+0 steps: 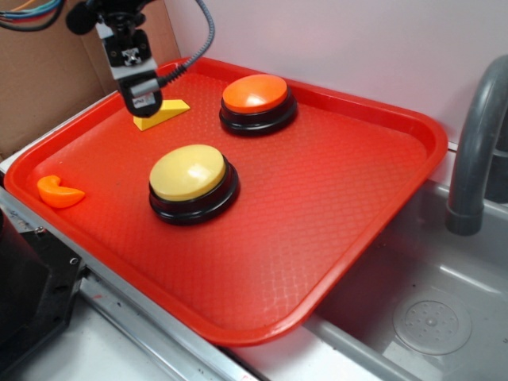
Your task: Push the yellow button.
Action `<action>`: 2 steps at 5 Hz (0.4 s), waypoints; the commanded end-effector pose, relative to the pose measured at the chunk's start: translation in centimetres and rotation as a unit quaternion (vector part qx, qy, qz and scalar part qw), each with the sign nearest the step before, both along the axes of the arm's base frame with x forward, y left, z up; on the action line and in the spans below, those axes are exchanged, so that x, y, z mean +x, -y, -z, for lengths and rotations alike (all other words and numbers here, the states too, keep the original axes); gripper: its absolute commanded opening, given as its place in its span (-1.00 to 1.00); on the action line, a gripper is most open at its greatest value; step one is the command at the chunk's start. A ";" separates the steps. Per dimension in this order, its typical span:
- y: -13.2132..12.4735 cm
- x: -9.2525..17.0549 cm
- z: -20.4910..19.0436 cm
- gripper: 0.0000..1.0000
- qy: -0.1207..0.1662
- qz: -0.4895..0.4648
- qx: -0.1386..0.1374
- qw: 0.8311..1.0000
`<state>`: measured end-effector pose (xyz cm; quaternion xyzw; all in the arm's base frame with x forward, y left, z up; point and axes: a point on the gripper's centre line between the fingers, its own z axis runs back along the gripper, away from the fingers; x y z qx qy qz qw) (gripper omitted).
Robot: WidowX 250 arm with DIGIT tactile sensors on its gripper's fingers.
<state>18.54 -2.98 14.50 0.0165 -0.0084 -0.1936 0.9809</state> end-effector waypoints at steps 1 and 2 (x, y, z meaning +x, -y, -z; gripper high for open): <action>-0.6 0.2 -1.6 1.00 0.030 -0.024 0.007 0.999; -1.4 0.3 -1.8 1.00 0.023 -0.036 0.002 0.999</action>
